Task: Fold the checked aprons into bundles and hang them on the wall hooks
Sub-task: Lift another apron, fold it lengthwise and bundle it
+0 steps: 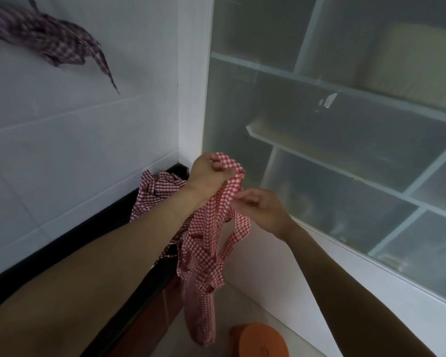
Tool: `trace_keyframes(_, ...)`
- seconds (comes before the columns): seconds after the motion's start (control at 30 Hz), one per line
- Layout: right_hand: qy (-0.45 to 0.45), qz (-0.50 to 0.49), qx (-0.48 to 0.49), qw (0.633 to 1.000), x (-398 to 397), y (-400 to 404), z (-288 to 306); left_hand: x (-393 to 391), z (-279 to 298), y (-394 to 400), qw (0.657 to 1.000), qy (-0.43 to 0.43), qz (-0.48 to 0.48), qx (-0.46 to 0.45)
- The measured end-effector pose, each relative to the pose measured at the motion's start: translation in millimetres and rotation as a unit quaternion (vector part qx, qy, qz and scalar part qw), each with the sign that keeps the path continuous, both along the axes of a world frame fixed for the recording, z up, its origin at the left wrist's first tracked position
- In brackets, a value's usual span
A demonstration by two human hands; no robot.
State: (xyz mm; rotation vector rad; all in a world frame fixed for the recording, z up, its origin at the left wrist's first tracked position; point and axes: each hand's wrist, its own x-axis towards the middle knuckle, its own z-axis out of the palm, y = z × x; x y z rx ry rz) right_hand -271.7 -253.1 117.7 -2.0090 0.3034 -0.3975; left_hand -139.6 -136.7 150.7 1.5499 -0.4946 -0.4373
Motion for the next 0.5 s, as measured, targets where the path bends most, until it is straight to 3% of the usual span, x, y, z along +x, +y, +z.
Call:
trace_keyframes(0.1, -0.022, -0.036, -0.092, 0.995, 18.4, 2.1, 7.9, -2.1, 6.3, 2.0, 0.997, -0.075, -0.009, 0.006)
trace_keyframes(0.2, -0.046, -0.050, -0.057, 0.996, 26.4, 5.1, 12.7, 4.4, 10.1, 5.6, 0.997, -0.065, -0.021, -0.032)
trace_keyframes(0.3, -0.036, 0.020, 0.026, 0.999, 29.8, 19.5, 8.2, 10.0, 16.7, 10.5, 0.995, -0.083, -0.036, -0.046)
trace_keyframes(0.5, 0.048, 0.183, -0.033, 0.981, 21.6, 46.1, -30.4, 32.9, 30.3, 17.5, 0.997, -0.076, -0.029, -0.021)
